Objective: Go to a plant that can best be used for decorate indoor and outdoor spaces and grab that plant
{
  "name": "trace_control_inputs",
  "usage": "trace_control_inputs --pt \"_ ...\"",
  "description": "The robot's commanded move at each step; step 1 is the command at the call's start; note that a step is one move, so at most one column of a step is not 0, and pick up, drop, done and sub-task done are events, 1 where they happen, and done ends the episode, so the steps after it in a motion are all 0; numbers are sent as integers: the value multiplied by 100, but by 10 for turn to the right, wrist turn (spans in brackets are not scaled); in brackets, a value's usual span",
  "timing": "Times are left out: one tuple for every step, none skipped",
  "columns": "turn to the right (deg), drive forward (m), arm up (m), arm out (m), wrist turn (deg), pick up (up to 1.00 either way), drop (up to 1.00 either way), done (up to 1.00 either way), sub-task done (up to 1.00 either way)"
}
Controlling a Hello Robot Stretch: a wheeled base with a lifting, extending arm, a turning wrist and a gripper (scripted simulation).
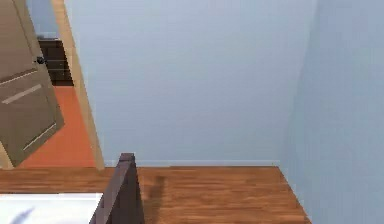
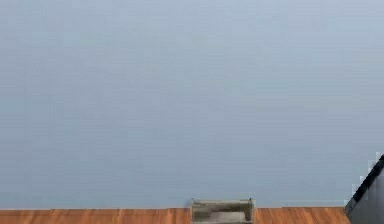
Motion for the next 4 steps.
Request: trace_control_inputs --pt "0 100 0 0 0 0 0 0 0" --pt "0 25 0 0 0 0 0 0 0" --pt "-450 0 0 0 0 0 0 0 0" --pt "-300 0 0 0 0 0 0 0 0"
